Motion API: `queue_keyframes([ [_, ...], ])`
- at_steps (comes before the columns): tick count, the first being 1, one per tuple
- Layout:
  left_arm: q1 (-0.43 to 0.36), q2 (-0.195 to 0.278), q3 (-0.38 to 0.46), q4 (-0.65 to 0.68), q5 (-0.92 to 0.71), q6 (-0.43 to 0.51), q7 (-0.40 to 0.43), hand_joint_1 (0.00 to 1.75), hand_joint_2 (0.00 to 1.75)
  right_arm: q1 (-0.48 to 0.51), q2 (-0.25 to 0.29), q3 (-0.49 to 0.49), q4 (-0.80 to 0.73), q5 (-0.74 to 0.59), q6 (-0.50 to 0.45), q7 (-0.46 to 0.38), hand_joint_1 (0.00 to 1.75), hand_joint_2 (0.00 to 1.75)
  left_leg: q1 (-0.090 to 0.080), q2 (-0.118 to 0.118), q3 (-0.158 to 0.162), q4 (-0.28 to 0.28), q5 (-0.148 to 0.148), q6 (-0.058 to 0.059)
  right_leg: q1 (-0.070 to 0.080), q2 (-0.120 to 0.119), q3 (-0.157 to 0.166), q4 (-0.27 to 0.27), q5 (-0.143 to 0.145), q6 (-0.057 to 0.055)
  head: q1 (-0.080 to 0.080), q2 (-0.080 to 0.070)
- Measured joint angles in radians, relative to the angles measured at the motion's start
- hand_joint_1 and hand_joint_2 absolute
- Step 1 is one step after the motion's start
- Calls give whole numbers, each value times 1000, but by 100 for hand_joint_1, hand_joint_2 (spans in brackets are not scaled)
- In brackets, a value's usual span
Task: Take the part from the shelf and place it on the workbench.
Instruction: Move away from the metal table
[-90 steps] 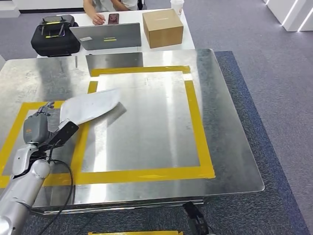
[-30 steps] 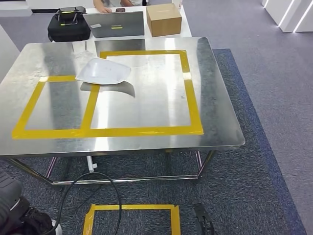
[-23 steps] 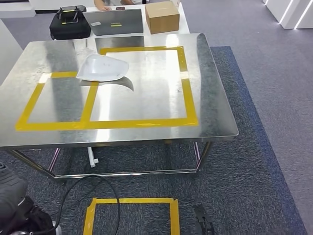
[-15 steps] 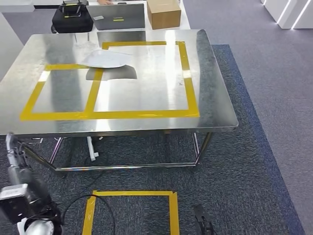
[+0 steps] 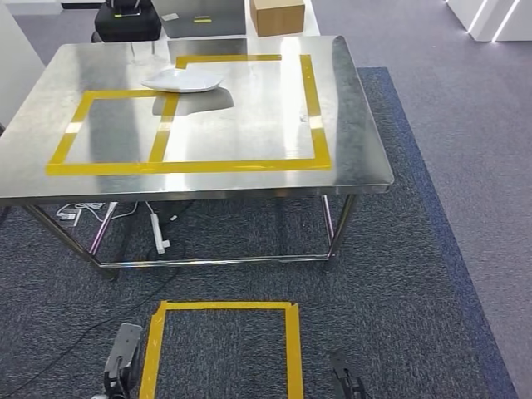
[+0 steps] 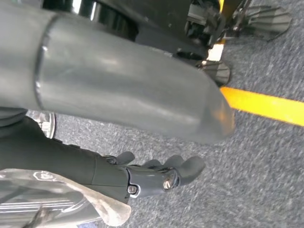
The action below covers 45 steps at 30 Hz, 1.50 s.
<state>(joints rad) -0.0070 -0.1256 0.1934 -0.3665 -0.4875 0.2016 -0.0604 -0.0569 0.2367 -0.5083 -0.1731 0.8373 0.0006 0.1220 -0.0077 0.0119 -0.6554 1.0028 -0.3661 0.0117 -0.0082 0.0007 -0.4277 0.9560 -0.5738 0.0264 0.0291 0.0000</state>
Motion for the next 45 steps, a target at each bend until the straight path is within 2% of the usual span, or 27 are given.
queue_keyframes([
  [1,4,-2,-2,27,-18,-19,19,0,0,0,0,0,0,1,-3,0,0,0,2,-1,-5,3,-5,-6,0,-2,-9,2,8,-7,0,0],
  [3,10,-5,-11,71,-51,-50,34,0,0,1,1,-1,0,5,-5,0,0,0,5,-4,-20,54,-75,-17,-3,-6,-31,3,30,-24,-4,0],
  [5,11,-8,-23,99,-70,-68,36,0,0,0,1,-1,0,12,-3,-1,0,0,9,-5,-40,175,-186,-25,-1,-9,-54,4,53,-32,-8,0],
  [6,10,-9,-28,108,-77,-73,35,0,0,0,1,-1,0,14,-1,0,0,0,10,-5,-45,236,-218,-27,-1,-10,-67,7,64,-33,-8,0],
  [7,9,-9,-32,115,-83,-76,32,0,0,-1,1,-1,0,16,2,1,0,0,11,-5,-41,279,-224,-28,0,-10,-81,10,75,-33,-8,0],
  [9,8,-9,-40,124,-93,-61,9,0,0,0,1,-1,0,17,6,3,0,0,13,-5,10,262,-178,-26,0,-10,-116,24,94,-31,-8,0],
  [11,5,-7,-43,129,-96,-28,-33,0,0,0,2,-1,0,17,5,1,0,0,12,-5,112,129,-146,-18,1,-9,-147,40,107,-25,-8,0],
  [13,-1,-4,-44,133,-98,-6,-71,0,0,-1,2,-2,0,17,4,-4,0,0,9,-6,183,12,-160,-10,4,-9,-164,49,120,-16,-7,0],
  [15,-5,0,-44,139,-103,0,-90,0,0,0,3,-2,0,17,6,-10,0,0,6,-6,187,-20,-165,-2,3,-10,-174,49,137,-3,-6,0],
  [17,-5,4,-44,145,-110,0,-100,0,0,3,3,-2,0,17,14,-19,0,0,8,-5,167,-26,-145,12,1,-8,-188,61,118,9,-6,0],
  [20,-5,5,-48,149,-124,18,-105,0,0,5,3,-2,0,17,35,-26,0,0,9,-10,127,-30,-114,27,-1,-4,-237,193,-12,18,-2,0],
  [21,-5,5,-48,150,-129,27,-103,0,0,4,3,-2,0,17,41,-26,0,0,8,-13,112,-29,-103,29,-2,-4,-252,258,-42,20,-2,0],
  [22,-5,5,-49,152,-134,33,-101,0,0,4,3,-2,0,17,45,-27,0,0,6,-18,97,-29,-91,29,-2,-3,-259,310,-46,20,-2,0],
  [24,-4,6,-49,155,-140,37,-98,0,0,5,3,-3,0,17,50,-27,0,0,4,-30,68,-27,-68,26,-1,1,-229,324,7,18,-2,0],
  [25,-4,6,-49,157,-141,37,-98,0,0,6,3,-3,0,17,51,-27,0,0,4,-39,57,-25,-58,23,-2,11,-186,275,37,14,-2,0],
  [26,-4,5,-49,158,-142,37,-98,0,0,5,3,-3,0,17,52,-27,0,0,3,-48,46,-21,-49,19,-1,32,-128,200,48,8,-1,0],
  [27,-5,5,-49,158,-142,38,-98,0,0,5,3,-4,0,17,53,-27,0,0,1,-58,37,-17,-41,15,-3,52,-70,118,42,5,-1,0],
  [29,-7,5,-50,158,-142,39,-98,0,0,6,4,-4,1,18,53,-27,0,0,-1,-76,24,-11,-23,6,-3,73,-8,15,14,1,0,0],
  [31,-4,8,-50,160,-142,39,-98,0,0,8,7,-4,1,18,53,-27,0,0,0,-95,15,-9,-12,-4,-4,52,-12,0,12,-7,0,0],
  [32,-2,9,-50,161,-142,39,-98,0,0,8,8,-5,1,18,53,-27,0,0,0,-92,9,0,-21,-10,-6,39,-14,-1,17,-14,-2,0],
  [34,1,11,-50,163,-142,39,-98,0,0,8,11,-6,1,18,53,-27,0,0,3,-64,-19,74,-84,-22,-9,10,-20,-3,26,-28,-10,0],
  [36,0,10,-51,164,-142,39,-98,0,0,11,11,-8,1,18,53,-27,0,0,8,-37,-60,210,-165,-33,-7,-19,-26,-2,31,-32,-16,0],
  [38,1,10,-52,164,-144,40,-97,0,0,12,11,-9,1,18,54,-27,0,0,16,-28,-66,282,-185,-40,-7,-49,-28,0,33,-31,-16,0],
  [39,2,11,-53,164,-146,40,-95,0,0,12,11,-10,1,18,54,-27,0,0,19,-24,-43,258,-167,-42,-7,-63,-27,1,33,-29,-16,0],
  [42,-19,10,-55,164,-121,49,-15,0,0,9,12,-4,2,78,80,-8,0,0,16,19,70,76,-95,-32,-5,-96,-26,10,28,-17,-16,0],
  [44,-86,3,-46,164,-86,45,124,0,0,2,12,21,2,148,125,25,0,0,7,36,92,26,-88,-19,-1,-120,-31,13,28,-3,-16,0],
  [45,-130,0,-39,163,-78,36,183,0,0,-5,13,39,2,168,146,39,0,0,4,30,88,21,-87,-13,2,-133,-33,14,29,2,-16,0],
])
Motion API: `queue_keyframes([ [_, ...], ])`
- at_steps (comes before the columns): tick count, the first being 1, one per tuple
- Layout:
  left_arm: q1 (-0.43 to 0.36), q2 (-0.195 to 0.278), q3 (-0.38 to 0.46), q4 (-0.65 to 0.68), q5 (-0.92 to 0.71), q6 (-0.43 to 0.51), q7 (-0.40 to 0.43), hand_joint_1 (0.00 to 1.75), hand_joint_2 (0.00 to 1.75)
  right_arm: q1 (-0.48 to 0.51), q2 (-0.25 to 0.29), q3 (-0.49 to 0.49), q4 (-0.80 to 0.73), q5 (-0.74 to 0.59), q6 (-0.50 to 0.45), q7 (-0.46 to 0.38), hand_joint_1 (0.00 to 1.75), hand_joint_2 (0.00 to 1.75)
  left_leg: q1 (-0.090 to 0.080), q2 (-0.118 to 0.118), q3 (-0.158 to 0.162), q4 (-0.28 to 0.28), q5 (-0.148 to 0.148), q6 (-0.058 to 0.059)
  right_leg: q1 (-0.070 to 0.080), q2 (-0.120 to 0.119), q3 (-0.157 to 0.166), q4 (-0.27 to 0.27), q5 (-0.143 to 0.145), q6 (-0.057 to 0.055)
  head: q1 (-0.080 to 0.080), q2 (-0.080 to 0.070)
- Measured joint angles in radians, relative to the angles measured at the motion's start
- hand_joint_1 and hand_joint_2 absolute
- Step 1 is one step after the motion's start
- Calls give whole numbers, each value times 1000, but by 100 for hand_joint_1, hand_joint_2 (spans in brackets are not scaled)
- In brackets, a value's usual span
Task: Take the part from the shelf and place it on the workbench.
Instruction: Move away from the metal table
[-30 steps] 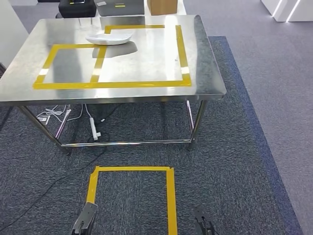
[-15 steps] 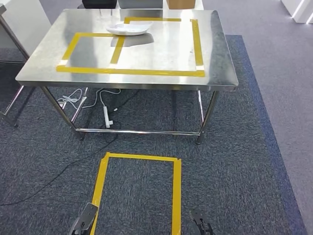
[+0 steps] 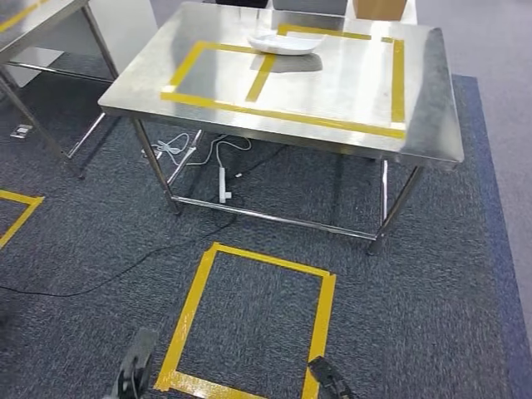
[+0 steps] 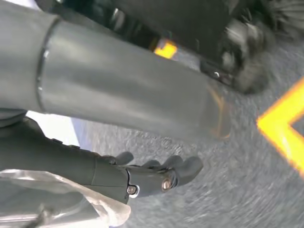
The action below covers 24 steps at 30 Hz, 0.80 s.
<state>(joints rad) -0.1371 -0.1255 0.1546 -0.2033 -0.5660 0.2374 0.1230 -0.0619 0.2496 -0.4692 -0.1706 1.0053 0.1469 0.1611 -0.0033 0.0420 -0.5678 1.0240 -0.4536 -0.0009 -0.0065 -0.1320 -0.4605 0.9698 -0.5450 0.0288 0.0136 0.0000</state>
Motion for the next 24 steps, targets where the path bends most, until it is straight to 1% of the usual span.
queue_keyframes([
  [1,-41,-3,5,-2,-7,-13,30,0,0,-9,1,16,0,5,12,9,0,0,1,-10,-3,-7,0,6,1,-4,0,1,-2,6,0,0],
  [2,-74,-11,7,-10,-23,-26,39,0,0,-17,3,26,0,1,15,15,0,0,3,-19,-4,-15,0,13,0,12,-5,9,-10,11,1,0],
  [3,-96,-25,5,-26,-44,-37,40,0,0,-23,4,32,0,-5,10,19,0,0,5,-28,-5,-22,2,21,-2,39,-18,33,-27,14,3,0],
  [4,-110,-46,-3,-49,-65,-45,44,0,0,-26,5,34,0,-11,3,22,0,0,6,-38,-5,-27,5,28,-4,73,-43,80,-54,17,4,0],
  [5,-116,-69,-15,-76,-79,-50,55,0,44,-25,5,34,0,-14,-1,24,0,0,5,-48,-8,-28,7,33,-5,106,-76,146,-84,18,6,0],
  [6,-119,-89,-30,-102,-87,-53,67,0,87,-23,4,34,0,-14,-2,27,0,0,3,-59,-10,-28,9,37,-4,121,-114,221,-110,18,7,0],
  [7,-120,-106,-46,-123,-87,-56,75,0,131,-20,3,34,0,-14,-2,29,0,0,0,-70,-12,-27,10,39,-3,128,-150,282,-123,17,7,0],
  [8,-119,-117,-62,-138,-83,-57,76,0,175,-17,2,34,0,-14,0,30,0,0,-2,-78,-12,-27,10,40,-3,131,-172,309,-115,15,7,0],
  [9,-118,-125,-77,-150,-76,-57,72,0,175,-16,1,33,0,-14,2,31,0,0,-4,-84,-12,-25,10,41,-2,132,-178,297,-87,13,7,0],
  [10,-119,-129,-87,-158,-67,-57,66,0,175,-16,1,33,0,-14,6,31,0,0,-6,-88,-12,-23,9,41,-2,133,-166,247,-42,10,7,0],
  [11,-120,-132,-96,-164,-60,-56,61,0,175,-17,0,33,0,-14,10,31,0,0,-7,-91,-12,-20,8,41,-2,138,-144,179,2,7,7,0],
  [12,-123,-133,-103,-169,-53,-56,57,0,175,-18,0,33,0,-14,14,32,0,0,-9,-94,-16,-14,7,40,-2,143,-122,120,33,5,6,0],
  [13,-127,-135,-110,-172,-46,-56,54,0,175,-18,0,33,0,-14,18,33,0,0,-11,-97,-23,-9,6,38,-2,149,-105,75,48,2,6,0],
  [14,-129,-136,-118,-173,-40,-57,53,0,175,-18,-1,33,0,-13,22,33,0,0,-12,-99,-31,-4,8,34,-2,154,-99,56,49,0,6,0],
  [15,-131,-138,-126,-174,-33,-58,52,0,175,-17,-1,33,0,-13,26,34,0,0,-12,-101,-39,-1,10,30,-2,155,-98,51,46,-2,6,0],
  [16,-131,-138,-133,-174,-28,-59,52,0,175,-16,-1,33,0,-12,30,34,0,0,-13,-103,-44,1,12,25,-3,154,-100,47,45,-7,6,0],
  [17,-131,-137,-139,-174,-22,-60,55,0,175,-15,-1,33,0,-10,35,34,0,0,-13,-100,-48,7,8,20,-5,151,-101,46,48,-11,5,0],
  [18,-133,-137,-143,-174,-16,-59,60,0,175,-14,-1,33,0,-9,40,34,0,0,-14,-93,-56,26,-7,15,-8,148,-100,44,51,-17,2,0],
  [19,-136,-136,-144,-174,-9,-57,64,0,175,-14,-1,33,0,-8,45,34,0,0,-13,-84,-71,65,-32,9,-10,143,-99,42,53,-21,-2,0],
  [20,-139,-134,-145,-173,-2,-56,65,0,175,-14,-2,33,0,-7,50,34,0,0,-9,-74,-95,122,-65,2,-10,138,-99,43,53,-24,-5,0],
  [21,-141,-132,-144,-170,4,-55,62,0,175,-14,-2,33,0,-7,54,33,0,0,-5,-67,-124,192,-98,-3,-10,133,-99,43,53,-26,-8,0],
  [22,-143,-129,-144,-167,8,-55,58,0,175,-13,-3,33,0,-6,57,33,0,0,-2,-63,-150,253,-122,-8,-10,128,-100,45,53,-26,-8,0],
  [23,-144,-125,-144,-163,11,-55,54,0,175,-13,-3,33,0,-5,59,33,0,0,2,-61,-162,286,-127,-11,-10,123,-101,46,53,-26,-9,0],
  [24,-145,-122,-144,-159,15,-56,52,0,175,-13,-4,33,0,-3,62,33,0,0,5,-60,-158,283,-114,-13,-10,120,-101,48,52,-25,-9,0],
])
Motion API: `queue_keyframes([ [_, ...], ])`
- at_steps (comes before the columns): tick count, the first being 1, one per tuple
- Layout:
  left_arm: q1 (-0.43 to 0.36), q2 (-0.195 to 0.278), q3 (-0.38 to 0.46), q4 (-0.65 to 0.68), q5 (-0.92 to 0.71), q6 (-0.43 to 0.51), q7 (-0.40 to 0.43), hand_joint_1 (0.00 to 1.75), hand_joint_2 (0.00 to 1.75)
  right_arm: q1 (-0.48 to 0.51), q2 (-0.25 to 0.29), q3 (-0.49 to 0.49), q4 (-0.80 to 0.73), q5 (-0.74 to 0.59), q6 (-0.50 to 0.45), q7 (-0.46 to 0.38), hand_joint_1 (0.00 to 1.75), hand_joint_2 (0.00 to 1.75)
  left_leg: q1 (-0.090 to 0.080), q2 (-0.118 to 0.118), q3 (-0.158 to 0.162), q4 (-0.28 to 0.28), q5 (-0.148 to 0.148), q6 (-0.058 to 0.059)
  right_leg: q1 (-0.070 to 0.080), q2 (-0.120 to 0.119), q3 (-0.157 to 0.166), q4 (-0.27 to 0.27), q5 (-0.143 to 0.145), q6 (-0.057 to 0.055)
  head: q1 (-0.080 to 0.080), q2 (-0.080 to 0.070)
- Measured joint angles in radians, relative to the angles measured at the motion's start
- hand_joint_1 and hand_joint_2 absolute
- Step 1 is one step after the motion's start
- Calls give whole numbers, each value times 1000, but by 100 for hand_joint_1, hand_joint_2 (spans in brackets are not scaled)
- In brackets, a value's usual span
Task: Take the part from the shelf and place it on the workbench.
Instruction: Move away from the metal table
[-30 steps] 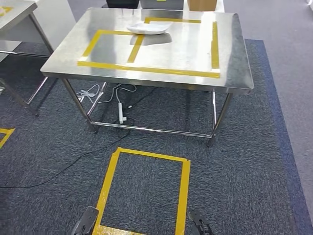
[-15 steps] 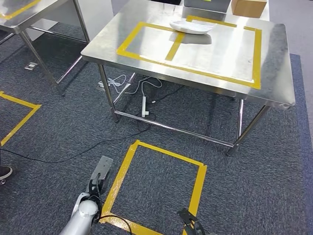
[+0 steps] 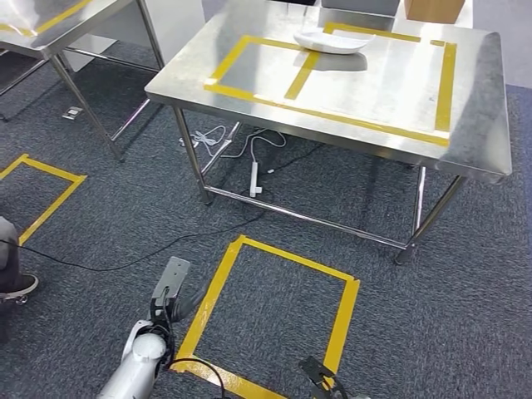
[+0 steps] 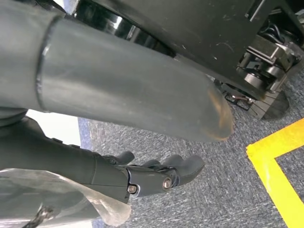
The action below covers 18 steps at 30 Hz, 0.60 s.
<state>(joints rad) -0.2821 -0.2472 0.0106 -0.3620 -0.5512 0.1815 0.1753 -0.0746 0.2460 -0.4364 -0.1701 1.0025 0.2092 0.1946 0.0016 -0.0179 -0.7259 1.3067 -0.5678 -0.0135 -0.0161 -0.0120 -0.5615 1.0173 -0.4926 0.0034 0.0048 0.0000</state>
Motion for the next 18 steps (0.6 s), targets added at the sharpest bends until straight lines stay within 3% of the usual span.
queue_keyframes([
  [2,-7,6,0,6,4,-1,0,0,175,-2,0,0,0,6,6,0,0,0,3,4,58,-112,65,1,0,-4,1,3,-2,3,0,0],
  [4,-19,10,0,11,6,-3,0,0,175,-4,0,0,0,10,8,0,0,0,1,11,115,-229,102,8,4,-7,-3,7,-3,10,0,0],
  [5,-24,11,1,13,7,-5,0,0,175,-6,0,0,0,10,8,0,0,0,-1,13,126,-257,104,12,5,-8,-7,9,-3,14,1,0],
  [8,-28,15,1,19,7,-7,0,0,175,-8,0,0,0,11,9,1,0,0,-3,12,123,-266,100,29,5,-8,-17,15,-5,31,1,0],
  [10,-30,16,2,22,7,-7,0,0,87,-8,0,0,0,11,10,0,0,0,0,12,123,-271,105,42,3,-2,-41,60,-39,39,3,0],
  [12,-32,16,2,24,7,-6,0,0,0,-9,-1,0,0,11,10,0,0,0,-1,9,120,-271,108,51,3,5,-98,179,-103,43,5,0],
  [14,-32,17,2,29,7,-6,0,0,0,-8,-2,0,0,11,10,0,0,0,-4,0,117,-270,109,54,3,8,-149,287,-138,45,5,0],
  [15,-32,18,2,31,7,-6,0,0,0,-7,-2,0,0,11,11,0,0,0,-5,-7,116,-269,109,54,4,9,-153,295,-128,44,5,0],
  [17,-32,17,2,34,7,-4,0,0,0,-7,-3,0,0,12,12,0,0,0,-5,-27,116,-266,110,53,3,23,-104,199,-63,41,5,0],
  [18,-33,16,2,35,7,-4,0,0,0,-7,-3,0,0,12,13,-1,0,0,-6,-37,114,-263,110,51,0,47,-70,133,-36,38,5,0],
])
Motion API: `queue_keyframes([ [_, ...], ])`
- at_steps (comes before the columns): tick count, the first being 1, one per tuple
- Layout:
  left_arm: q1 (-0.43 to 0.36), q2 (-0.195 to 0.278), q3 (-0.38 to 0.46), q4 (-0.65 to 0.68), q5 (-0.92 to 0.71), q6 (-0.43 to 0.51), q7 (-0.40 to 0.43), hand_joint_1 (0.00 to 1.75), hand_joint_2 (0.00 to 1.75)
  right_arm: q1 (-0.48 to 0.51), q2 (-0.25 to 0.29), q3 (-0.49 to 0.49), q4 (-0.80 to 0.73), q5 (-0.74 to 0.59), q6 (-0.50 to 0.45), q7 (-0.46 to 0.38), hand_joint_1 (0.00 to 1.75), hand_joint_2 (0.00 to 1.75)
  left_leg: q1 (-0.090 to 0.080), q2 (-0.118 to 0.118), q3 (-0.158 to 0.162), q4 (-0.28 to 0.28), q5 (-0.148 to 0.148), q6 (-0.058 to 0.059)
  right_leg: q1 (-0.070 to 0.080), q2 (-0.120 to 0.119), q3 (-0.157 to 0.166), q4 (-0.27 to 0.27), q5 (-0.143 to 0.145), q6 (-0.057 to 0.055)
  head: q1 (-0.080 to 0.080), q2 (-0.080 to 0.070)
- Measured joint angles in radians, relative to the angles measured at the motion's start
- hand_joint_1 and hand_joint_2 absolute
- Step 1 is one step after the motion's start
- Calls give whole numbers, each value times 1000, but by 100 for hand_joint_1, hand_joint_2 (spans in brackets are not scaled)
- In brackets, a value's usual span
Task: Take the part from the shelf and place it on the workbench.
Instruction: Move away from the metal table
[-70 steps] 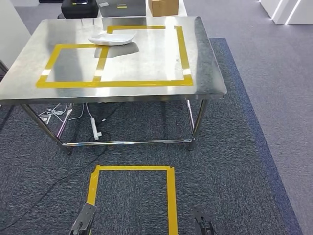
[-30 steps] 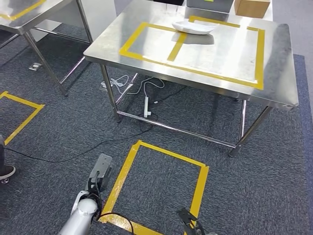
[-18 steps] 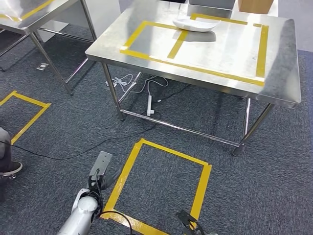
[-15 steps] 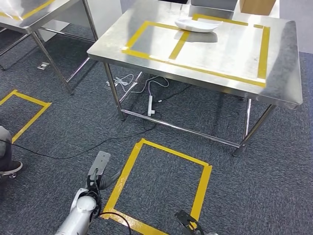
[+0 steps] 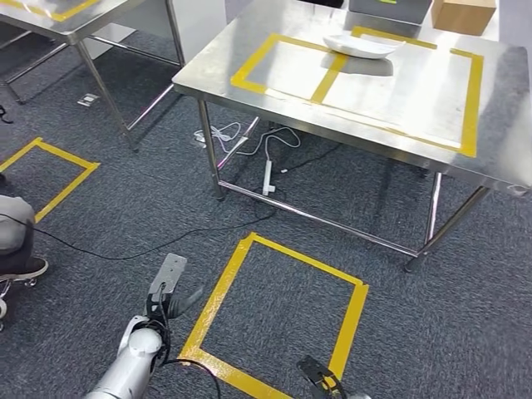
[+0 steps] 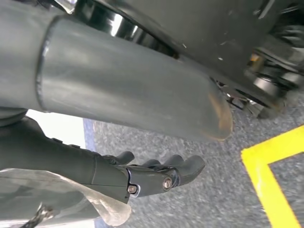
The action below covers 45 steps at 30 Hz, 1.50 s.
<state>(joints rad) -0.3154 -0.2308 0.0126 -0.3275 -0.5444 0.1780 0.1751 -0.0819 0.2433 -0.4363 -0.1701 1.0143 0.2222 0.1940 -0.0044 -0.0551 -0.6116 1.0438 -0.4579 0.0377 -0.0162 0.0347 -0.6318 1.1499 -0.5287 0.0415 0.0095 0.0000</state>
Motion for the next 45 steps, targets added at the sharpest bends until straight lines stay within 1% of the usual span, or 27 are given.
queue_keyframes([
  [2,-4,-2,0,1,0,2,0,0,0,0,0,0,0,0,3,0,0,0,1,-23,-10,7,3,-8,-5,38,48,-92,23,-4,-1,0],
  [3,-5,-3,0,1,0,3,0,0,0,1,-1,0,1,0,4,0,0,0,2,-34,-17,8,7,-15,-5,44,54,-103,18,-5,-1,0],
  [5,-4,-1,0,3,0,6,1,0,0,1,-1,0,1,1,8,1,0,0,5,-53,-25,7,13,-27,-6,24,57,-109,22,-13,-1,0],
  [7,-4,1,0,6,0,10,1,0,0,-1,-1,0,1,1,9,1,0,0,3,-30,-39,34,-6,-38,-9,1,62,-117,26,-23,-7,0],
  [9,-6,0,0,7,1,13,1,0,0,-2,-1,0,1,1,9,1,0,0,4,17,-85,139,-63,-49,-9,-27,66,-120,26,-31,-14,0],
  [11,-6,0,1,9,2,13,1,0,0,-1,-2,0,1,1,10,2,0,0,10,36,-138,257,-109,-57,-7,-58,67,-119,24,-34,-16,0],
  [12,-5,1,1,9,3,12,1,0,0,-1,-3,0,1,1,11,3,0,0,12,38,-145,276,-108,-59,-6,-72,68,-119,22,-34,-17,0],
  [13,-4,1,1,10,3,11,1,0,0,-2,-3,0,1,1,12,3,0,0,13,42,-134,257,-89,-59,-6,-85,69,-119,21,-33,-17,0],
  [14,-4,2,1,11,3,9,1,0,0,-3,-3,0,1,1,12,3,0,0,13,51,-105,203,-56,-57,-6,-97,72,-119,19,-32,-17,0],
  [16,-7,2,1,11,3,6,2,0,0,-4,-3,0,1,1,12,3,0,0,4,99,-38,72,-7,-49,-2,-119,78,-118,13,-24,-18,0],
  [18,-11,1,1,12,3,5,4,0,0,-5,-3,0,1,2,13,6,0,0,-7,132,-12,10,0,-36,5,-141,79,-118,8,-16,-16,0],
  [20,-10,3,2,13,3,4,6,0,0,-7,-3,0,1,2,15,9,0,0,-8,114,-14,2,0,-22,6,-159,82,-121,4,-6,-13,0],
  [22,-9,5,3,14,3,4,7,0,0,-10,-3,0,1,2,16,11,0,0,-4,90,-12,-5,5,-9,1,-124,73,-98,-19,3,-11,0],
  [24,-11,2,3,15,3,3,7,0,0,-9,-3,1,1,2,16,12,0,0,-1,67,-11,-8,8,1,-2,-63,26,3,-76,6,-6,0],
  [26,-11,0,3,16,3,3,7,0,0,-7,-4,0,1,2,16,12,0,0,-3,41,-11,-7,7,5,-1,-40,-39,131,-121,6,-3,0],
  [27,-10,0,3,16,3,3,7,0,0,-6,-5,0,1,2,16,13,0,0,-3,26,-11,-7,7,5,0,-37,-58,159,-119,5,-3,0],
  [28,-10,0,3,17,3,2,7,0,0,-5,-5,0,1,3,16,13,0,0,-4,13,-10,-6,7,5,0,-36,-64,157,-102,4,-3,0],
  [30,-10,0,3,17,4,1,7,0,0,-6,-6,0,1,3,16,13,0,0,-3,-12,-9,-3,7,4,0,-28,-36,77,-39,1,-3,0],
  [32,-11,0,3,17,6,-1,7,0,0,-7,-6,0,1,4,19,13,0,0,-2,-34,-12,2,5,0,-6,17,12,-33,10,-1,-3,0],
  [34,-13,-1,4,17,8,-4,7,0,0,-6,-6,0,2,5,25,13,0,0,1,-58,-23,7,9,-11,-11,59,43,-97,22,-2,-4,0],
  [35,-13,-1,4,17,9,-6,8,0,0,-6,-6,0,2,6,29,14,0,0,3,-69,-29,6,12,-17,-11,62,47,-103,20,-3,-5,0],
  [37,-10,2,4,18,9,-9,8,0,0,-6,-5,0,2,9,34,15,0,0,5,-82,-34,6,15,-29,-11,39,53,-110,23,-9,-5,0],
  [39,-12,5,4,18,9,-12,8,0,0,-6,-5,-1,2,11,40,14,0,0,2,-39,-56,53,-13,-40,-13,10,62,-118,24,-21,-13,0],
  [41,-17,4,4,19,9,-15,9,0,0,-5,-5,-1,2,12,46,14,0,0,4,20,-111,174,-72,-49,-8,-23,70,-120,20,-30,-21,0],
  [43,-18,4,4,19,9,-18,10,0,0,-3,-5,-2,2,14,50,14,0,0,9,38,-157,274,-103,-54,-5,-57,74,-120,16,-33,-22,0],
  [44,-17,5,4,20,9,-20,11,0,0,-3,-5,-3,2,15,51,14,0,0,10,41,-156,276,-92,-54,-4,-72,75,-120,14,-34,-22,0],
  [45,-17,6,4,20,10,-24,12,0,0,-4,-5,-3,2,15,52,14,0,0,10,45,-136,238,-65,-52,-3,-85,78,-120,12,-33,-22,0],
])
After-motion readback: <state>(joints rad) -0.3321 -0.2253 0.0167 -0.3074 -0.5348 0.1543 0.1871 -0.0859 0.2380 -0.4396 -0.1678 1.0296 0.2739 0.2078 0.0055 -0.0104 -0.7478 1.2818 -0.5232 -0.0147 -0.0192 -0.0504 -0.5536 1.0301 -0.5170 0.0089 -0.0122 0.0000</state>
